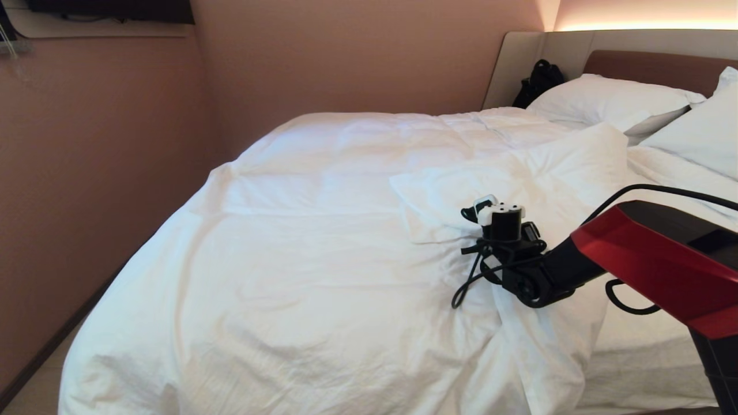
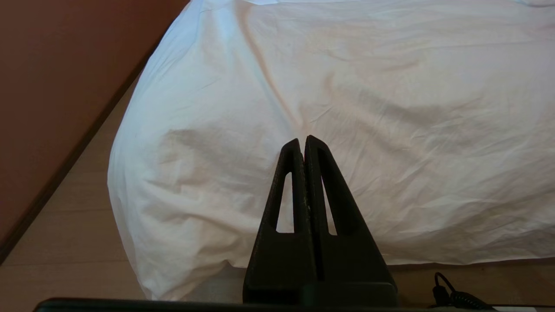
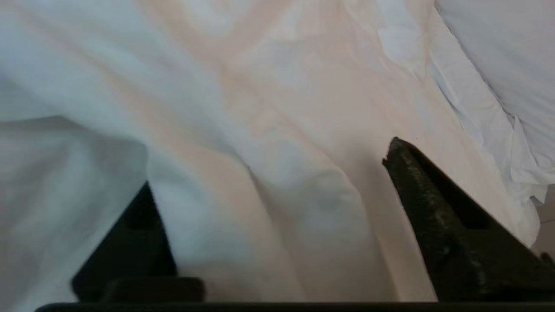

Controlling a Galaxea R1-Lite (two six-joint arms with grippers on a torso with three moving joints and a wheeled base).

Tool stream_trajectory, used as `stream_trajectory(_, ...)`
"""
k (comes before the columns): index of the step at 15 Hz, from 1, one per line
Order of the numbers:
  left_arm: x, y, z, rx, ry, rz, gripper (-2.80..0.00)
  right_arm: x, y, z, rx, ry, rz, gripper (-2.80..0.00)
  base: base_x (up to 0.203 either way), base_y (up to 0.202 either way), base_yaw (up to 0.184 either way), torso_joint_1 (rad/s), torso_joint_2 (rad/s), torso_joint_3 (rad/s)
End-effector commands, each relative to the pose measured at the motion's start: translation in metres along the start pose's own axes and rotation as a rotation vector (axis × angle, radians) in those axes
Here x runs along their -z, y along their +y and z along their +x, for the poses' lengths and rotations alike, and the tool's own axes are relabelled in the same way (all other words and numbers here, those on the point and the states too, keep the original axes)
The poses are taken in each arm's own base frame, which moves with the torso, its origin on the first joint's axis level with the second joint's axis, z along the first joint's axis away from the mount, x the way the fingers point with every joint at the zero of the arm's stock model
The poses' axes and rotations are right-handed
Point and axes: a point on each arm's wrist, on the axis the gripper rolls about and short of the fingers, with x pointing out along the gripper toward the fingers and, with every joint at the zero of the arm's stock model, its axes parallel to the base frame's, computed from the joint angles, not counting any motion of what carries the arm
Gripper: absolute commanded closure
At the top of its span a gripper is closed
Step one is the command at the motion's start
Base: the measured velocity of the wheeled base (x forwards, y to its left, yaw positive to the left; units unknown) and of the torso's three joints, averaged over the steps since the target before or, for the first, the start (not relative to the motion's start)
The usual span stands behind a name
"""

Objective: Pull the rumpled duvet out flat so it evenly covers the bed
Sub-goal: Flatten the corners of the folded blanket

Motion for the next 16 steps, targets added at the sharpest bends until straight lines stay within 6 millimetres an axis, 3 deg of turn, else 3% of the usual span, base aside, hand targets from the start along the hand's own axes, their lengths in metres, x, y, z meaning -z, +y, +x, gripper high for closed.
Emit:
stream_trajectory(1,0.000,0.000,0.000,0.000,0.000,0.000,0.00,-0.001,0.000,0.000,0.005,-0.001,0.002,0.00,0.000,0.000,0.000,0.000,0.00,0.000)
stream_trajectory(9,0.000,0.000,0.000,0.000,0.000,0.000,0.00,-0.007,-0.006,-0.003,0.009,-0.011,0.014,0.00,0.000,0.000,0.000,0.000,0.00,0.000)
stream_trajectory(16,0.000,0.000,0.000,0.000,0.000,0.000,0.00,-0.016,-0.024,-0.012,0.018,-0.009,0.013,0.00,0.000,0.000,0.000,0.000,0.00,0.000)
